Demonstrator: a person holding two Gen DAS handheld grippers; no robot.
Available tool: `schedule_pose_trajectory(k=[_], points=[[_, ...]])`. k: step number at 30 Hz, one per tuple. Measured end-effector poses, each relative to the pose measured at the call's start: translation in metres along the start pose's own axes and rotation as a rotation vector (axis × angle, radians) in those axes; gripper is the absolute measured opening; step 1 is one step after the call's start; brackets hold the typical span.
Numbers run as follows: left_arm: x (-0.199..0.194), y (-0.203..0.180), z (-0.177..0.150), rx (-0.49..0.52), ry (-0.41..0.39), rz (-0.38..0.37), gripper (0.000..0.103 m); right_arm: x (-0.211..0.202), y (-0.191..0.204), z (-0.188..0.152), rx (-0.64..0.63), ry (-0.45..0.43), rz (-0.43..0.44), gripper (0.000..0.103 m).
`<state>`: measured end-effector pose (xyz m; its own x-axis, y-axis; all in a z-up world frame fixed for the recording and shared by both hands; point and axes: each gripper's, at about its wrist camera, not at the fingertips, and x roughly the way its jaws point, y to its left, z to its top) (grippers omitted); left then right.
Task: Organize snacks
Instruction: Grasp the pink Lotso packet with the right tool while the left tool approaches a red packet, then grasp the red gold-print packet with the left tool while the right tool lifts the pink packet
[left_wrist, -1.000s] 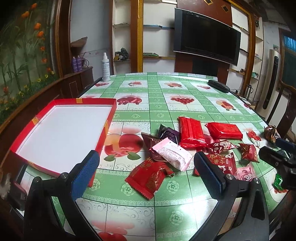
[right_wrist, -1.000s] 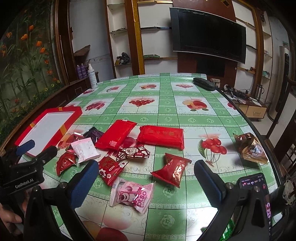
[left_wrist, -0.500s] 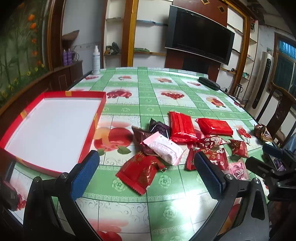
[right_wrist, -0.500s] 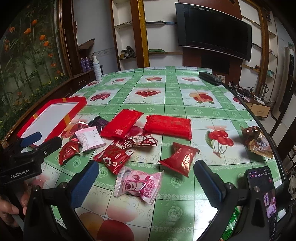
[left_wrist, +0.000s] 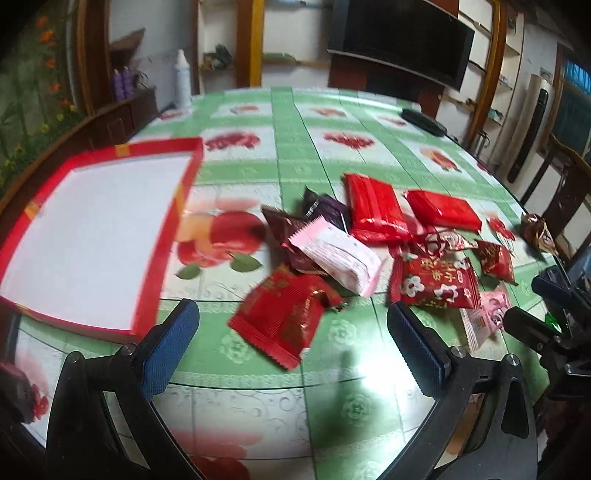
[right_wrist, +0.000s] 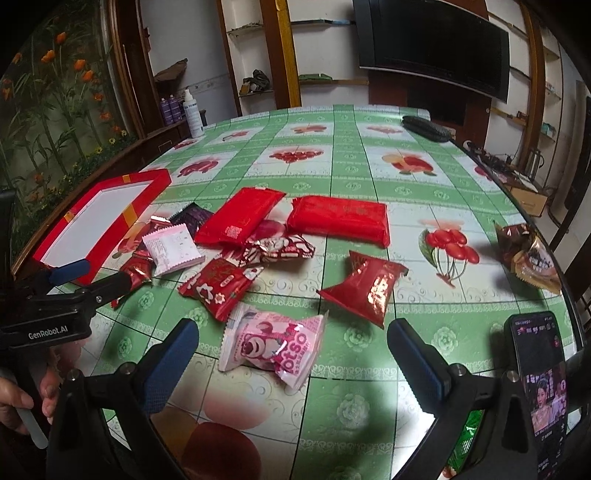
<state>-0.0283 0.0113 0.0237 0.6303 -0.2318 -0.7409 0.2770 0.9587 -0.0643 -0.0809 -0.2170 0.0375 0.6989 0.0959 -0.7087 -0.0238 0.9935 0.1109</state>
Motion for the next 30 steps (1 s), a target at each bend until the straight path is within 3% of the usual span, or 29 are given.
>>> schedule_pose_trajectory(k=[3, 10, 14, 17, 19, 22, 26, 30], points=[[0.007, -0.004, 0.002, 0.021, 0.031, 0.006, 0.103, 0.005, 0.000, -0.001, -0.003, 0.025, -0.003, 0.103], [0.030, -0.002, 0.006, 0.005, 0.152, 0.011, 0.099, 0.026, 0.011, -0.005, -0.023, 0.106, 0.009, 0.082], [0.034, -0.002, 0.006, 0.007, 0.169, 0.012, 0.096, 0.031, 0.015, -0.005, -0.028, 0.115, -0.012, 0.081], [0.032, -0.007, 0.005, 0.037, 0.159, 0.026, 0.083, 0.034, 0.017, -0.003, -0.031, 0.120, -0.023, 0.079], [0.031, -0.010, 0.005, 0.059, 0.145, 0.026, 0.068, 0.035, 0.018, -0.003, -0.038, 0.121, -0.041, 0.077], [0.029, -0.013, 0.005, 0.074, 0.136, 0.016, 0.058, 0.036, 0.020, -0.003, -0.048, 0.121, -0.066, 0.071], [0.028, -0.015, 0.005, 0.088, 0.129, 0.007, 0.050, 0.035, 0.019, -0.003, -0.061, 0.118, -0.092, 0.064], [0.026, -0.015, 0.004, 0.086, 0.125, -0.001, 0.048, 0.034, 0.017, -0.003, -0.051, 0.108, -0.093, 0.061]])
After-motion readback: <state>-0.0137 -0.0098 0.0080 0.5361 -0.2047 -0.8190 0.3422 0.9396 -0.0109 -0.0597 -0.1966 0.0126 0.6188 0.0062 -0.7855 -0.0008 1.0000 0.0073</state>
